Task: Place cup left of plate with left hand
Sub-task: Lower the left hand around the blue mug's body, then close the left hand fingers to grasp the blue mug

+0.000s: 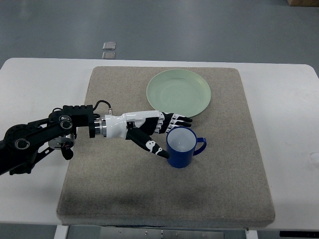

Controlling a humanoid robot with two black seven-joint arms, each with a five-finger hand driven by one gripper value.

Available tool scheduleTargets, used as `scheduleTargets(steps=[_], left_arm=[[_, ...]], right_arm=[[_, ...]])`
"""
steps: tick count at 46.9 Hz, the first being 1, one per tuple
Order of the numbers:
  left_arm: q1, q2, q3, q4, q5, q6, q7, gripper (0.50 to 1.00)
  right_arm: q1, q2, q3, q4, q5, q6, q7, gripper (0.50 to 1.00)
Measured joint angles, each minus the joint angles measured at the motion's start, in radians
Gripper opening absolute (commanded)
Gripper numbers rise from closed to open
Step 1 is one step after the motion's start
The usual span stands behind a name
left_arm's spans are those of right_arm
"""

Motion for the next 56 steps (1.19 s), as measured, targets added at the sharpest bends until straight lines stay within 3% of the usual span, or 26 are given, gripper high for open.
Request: scheduleTargets(steps=[56], left_arm=[[0.023,-0.098,0.0,0.087,0.006,0.0,-0.009,0.986]], right_arm=[[0.0,0.0,0.0,0.0,0.0,0.0,0.0,0.932]])
